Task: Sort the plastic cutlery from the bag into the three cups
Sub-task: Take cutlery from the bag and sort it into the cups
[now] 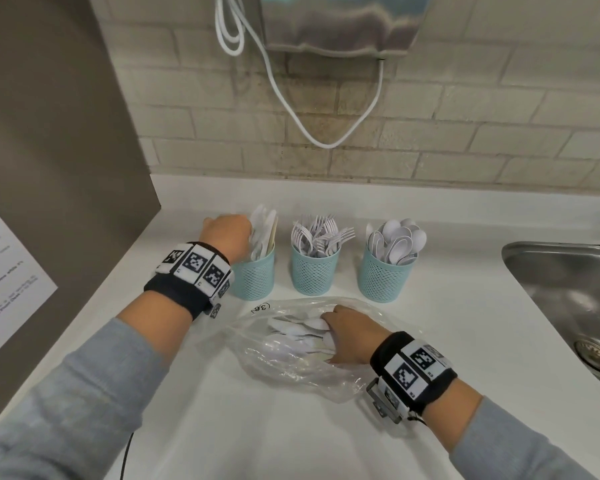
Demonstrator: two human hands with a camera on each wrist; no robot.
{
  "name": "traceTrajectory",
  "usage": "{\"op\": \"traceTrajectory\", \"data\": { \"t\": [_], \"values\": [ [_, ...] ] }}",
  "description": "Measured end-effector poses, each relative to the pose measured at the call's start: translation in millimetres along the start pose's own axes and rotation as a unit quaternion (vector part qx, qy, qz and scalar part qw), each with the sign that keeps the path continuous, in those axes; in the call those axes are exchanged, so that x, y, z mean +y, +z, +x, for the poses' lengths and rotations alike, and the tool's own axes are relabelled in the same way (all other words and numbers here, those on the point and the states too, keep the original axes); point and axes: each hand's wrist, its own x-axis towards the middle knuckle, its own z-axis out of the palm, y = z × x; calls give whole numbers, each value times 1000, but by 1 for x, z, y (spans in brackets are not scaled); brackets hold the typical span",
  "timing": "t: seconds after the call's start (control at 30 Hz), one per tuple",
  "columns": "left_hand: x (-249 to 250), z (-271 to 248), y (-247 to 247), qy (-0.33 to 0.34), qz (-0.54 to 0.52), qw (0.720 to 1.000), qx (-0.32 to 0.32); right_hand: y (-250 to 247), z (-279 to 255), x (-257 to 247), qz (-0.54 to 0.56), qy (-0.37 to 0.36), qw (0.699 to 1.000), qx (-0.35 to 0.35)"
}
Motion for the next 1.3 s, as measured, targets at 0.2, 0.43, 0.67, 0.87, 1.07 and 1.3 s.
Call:
{"op": "traceTrajectory", "data": {
  "t": [0.2, 0.43, 0.67, 0.87, 1.07, 1.3],
  "values": [
    [14, -81, 4, 140, -253, 940, 179, -4, 3, 2, 48, -1, 998, -39],
    [30, -129, 63, 108, 7, 994, -20, -5, 0, -2, 55, -18, 997, -58],
    [8, -131, 67, 17, -11, 986, -163, 3, -8, -12, 98, -21, 993, -55],
    [10, -134, 68, 37, -111, 972, -205, 3, -15, -14, 71, -40, 996, -46],
    [14, -133, 77, 52, -171, 965, -190, 2, -23, -18, 92, -54, 994, -15],
    [16, -131, 80, 52, -214, 965, -143, 1, -21, -24, 80, -49, 995, -29]
  ]
}}
